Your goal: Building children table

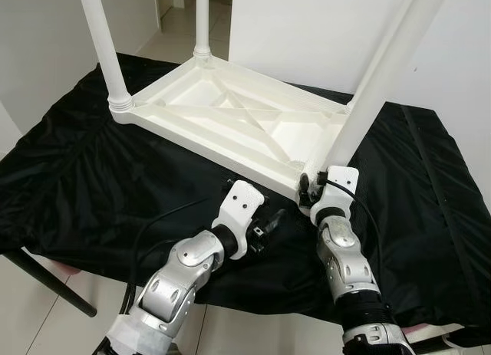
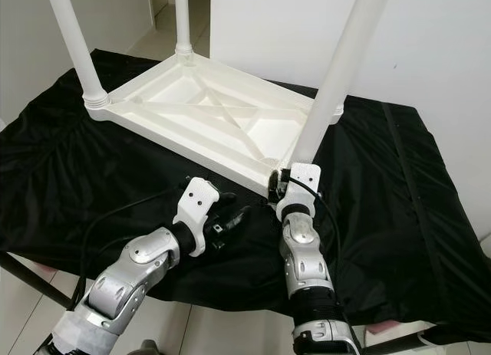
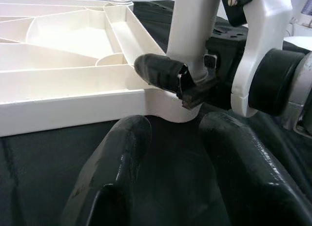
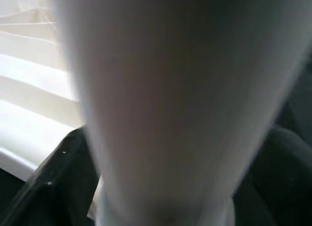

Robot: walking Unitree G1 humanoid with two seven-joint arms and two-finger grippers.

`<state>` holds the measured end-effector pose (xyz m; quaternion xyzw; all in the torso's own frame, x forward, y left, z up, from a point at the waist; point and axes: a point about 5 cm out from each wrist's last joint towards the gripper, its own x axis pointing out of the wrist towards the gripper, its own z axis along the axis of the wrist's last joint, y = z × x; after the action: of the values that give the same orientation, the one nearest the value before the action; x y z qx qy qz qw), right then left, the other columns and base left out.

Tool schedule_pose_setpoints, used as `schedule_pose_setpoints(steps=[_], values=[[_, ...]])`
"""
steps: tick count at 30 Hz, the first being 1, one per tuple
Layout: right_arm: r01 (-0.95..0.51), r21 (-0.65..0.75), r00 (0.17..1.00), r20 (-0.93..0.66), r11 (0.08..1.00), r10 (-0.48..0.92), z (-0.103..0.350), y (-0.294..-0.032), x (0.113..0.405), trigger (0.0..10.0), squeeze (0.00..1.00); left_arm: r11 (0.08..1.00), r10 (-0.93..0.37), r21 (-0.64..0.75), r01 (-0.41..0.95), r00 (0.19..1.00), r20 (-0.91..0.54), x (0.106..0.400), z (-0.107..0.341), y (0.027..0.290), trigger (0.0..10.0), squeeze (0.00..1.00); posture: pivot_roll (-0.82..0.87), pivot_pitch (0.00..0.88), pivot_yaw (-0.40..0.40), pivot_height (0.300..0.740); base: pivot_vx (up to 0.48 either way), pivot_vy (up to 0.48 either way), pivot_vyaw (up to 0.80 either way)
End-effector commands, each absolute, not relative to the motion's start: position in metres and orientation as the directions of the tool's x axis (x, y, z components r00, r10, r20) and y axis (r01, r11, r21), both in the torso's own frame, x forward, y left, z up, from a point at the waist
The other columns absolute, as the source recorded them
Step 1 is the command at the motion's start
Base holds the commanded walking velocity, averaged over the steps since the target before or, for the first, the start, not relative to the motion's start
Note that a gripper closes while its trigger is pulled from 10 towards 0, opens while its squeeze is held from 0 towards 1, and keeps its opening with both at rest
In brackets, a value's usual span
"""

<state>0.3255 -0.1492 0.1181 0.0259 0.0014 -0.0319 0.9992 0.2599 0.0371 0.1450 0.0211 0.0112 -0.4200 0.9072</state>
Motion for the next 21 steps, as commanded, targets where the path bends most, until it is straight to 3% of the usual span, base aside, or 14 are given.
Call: schedule_pose_setpoints(steps=[1, 2, 4, 5, 6, 7, 12, 13, 17, 21], values=[[0.033, 0.067, 0.999, -0.004, 0.997, -0.033, 0.119, -0.152, 0.327, 10.0, 1.0, 0.623, -0.781, 0.026, 0.782, 0.623, -0.047, 0.258, 0.144, 0.034, 10.0, 0.0, 0.14, 0.03, -0.086, 0.74, 0.0, 0.0, 0.0], [-0.068, 0.062, 0.998, 0.018, 0.996, 0.067, 0.124, -0.152, 0.328, 10.0, 1.0, 0.624, -0.779, 0.026, 0.781, 0.625, -0.046, 0.259, 0.144, 0.034, 10.0, 0.0, 0.14, 0.031, -0.086, 0.74, 0.0, 0.0, 0.0], [-0.113, 0.055, 0.993, 0.028, 0.992, 0.111, 0.127, -0.153, 0.328, 10.0, 1.0, 0.625, -0.779, 0.027, 0.78, 0.626, -0.045, 0.259, 0.144, 0.035, 10.0, 0.0, 0.14, 0.031, -0.086, 0.74, 0.0, 0.0, 0.0], [-0.161, 0.041, 0.987, 0.033, 0.986, 0.16, 0.129, -0.155, 0.328, 10.0, 0.06, 0.625, -0.779, 0.027, 0.78, 0.626, -0.045, 0.259, 0.144, 0.034, 10.0, 0.0, 0.14, 0.028, -0.088, 0.74, 0.0, 0.0, 0.0], [-0.161, 0.041, 0.987, 0.033, 0.986, 0.16, 0.129, -0.155, 0.328, 10.0, 0.06, 0.625, -0.779, 0.027, 0.78, 0.626, -0.045, 0.259, 0.144, 0.034, 10.0, 0.0, 0.14, 0.028, -0.088, 0.74, 0.0, 0.0, 0.0], [-0.224, 0.022, 0.974, 0.034, 0.974, 0.223, 0.131, -0.158, 0.328, 10.0, 0.0, 0.626, -0.778, 0.028, 0.78, 0.626, -0.044, 0.26, 0.144, 0.034, 10.0, 0.0, 0.14, 0.026, -0.088, 0.74, 0.0, 0.0, 0.0], [-0.403, -0.094, 0.914, 0.009, 0.91, 0.406, 0.135, -0.166, 0.327, 10.0, 0.0, 0.625, -0.779, 0.031, 0.78, 0.626, -0.041, 0.261, 0.145, 0.034, 10.0, 0.0, 0.13, 0.02, -0.083, 0.74, 0.0, 0.0, 0.0], [-0.479, -0.141, 0.876, -0.009, 0.867, 0.482, 0.137, -0.168, 0.328, 10.0, 0.0, 0.623, -0.781, 0.033, 0.782, 0.623, -0.04, 0.262, 0.145, 0.034, 10.0, 0.0, 0.13, 0.019, -0.082, 0.74, 0.0, 0.0, 0.0], [-0.557, -0.18, 0.827, -0.035, 0.81, 0.561, 0.14, -0.169, 0.33, 10.0, 0.0, 0.619, -0.784, 0.038, 0.784, 0.62, -0.038, 0.263, 0.146, 0.034, 10.0, 0.0, 0.13, 0.013, -0.083, 0.74, 0.0, 0.0, 0.0], [-0.69, -0.203, 0.723, -0.143, 0.694, 0.676, 0.133, -0.167, 0.335, 10.0, 0.0, 0.623, -0.78, 0.044, 0.781, 0.624, -0.031, 0.266, 0.148, 0.033, 10.0, 0.0, 0.14, 0.006, -0.09, 0.74, 0.0, 0.0, 0.0]])
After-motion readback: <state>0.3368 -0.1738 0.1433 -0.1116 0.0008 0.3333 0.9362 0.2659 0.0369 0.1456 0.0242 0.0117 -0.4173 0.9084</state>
